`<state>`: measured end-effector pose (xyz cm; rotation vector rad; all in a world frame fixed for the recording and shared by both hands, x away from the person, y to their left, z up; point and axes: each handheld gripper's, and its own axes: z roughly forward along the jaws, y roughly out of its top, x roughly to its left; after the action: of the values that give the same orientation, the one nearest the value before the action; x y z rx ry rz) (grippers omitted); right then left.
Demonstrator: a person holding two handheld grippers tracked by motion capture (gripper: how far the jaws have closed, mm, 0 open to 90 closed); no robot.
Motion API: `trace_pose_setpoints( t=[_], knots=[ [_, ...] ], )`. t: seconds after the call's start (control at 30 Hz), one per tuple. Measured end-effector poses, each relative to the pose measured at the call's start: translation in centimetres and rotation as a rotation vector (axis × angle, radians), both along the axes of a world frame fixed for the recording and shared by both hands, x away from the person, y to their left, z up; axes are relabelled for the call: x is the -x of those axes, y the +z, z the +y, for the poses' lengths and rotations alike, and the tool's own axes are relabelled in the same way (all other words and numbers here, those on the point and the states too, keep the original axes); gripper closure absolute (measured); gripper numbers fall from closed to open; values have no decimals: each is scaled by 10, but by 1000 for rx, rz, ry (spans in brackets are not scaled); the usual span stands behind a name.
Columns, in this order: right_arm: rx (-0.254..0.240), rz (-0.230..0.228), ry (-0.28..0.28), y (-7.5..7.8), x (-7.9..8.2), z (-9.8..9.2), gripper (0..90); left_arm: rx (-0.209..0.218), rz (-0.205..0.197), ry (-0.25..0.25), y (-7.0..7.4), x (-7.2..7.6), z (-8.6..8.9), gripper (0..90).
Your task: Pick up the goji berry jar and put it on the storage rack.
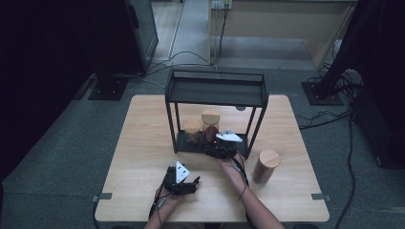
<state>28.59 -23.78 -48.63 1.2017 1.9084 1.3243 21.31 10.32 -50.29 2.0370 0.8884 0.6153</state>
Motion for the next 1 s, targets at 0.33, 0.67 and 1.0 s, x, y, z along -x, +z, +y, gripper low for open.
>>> trace_pose_setpoints(
  t=[0.33,0.67,1.0],
  knots=[
    [-11,11,51,2,8,-10,212,-18,-2,-5,1,0,-3,210],
    [-4,-23,134,-5,19,-18,208,3,21,3,2,-4,0,210],
    [-9,-38,152,-7,32,-21,210,-24,-7,-4,0,1,-4,210]
  ],
)
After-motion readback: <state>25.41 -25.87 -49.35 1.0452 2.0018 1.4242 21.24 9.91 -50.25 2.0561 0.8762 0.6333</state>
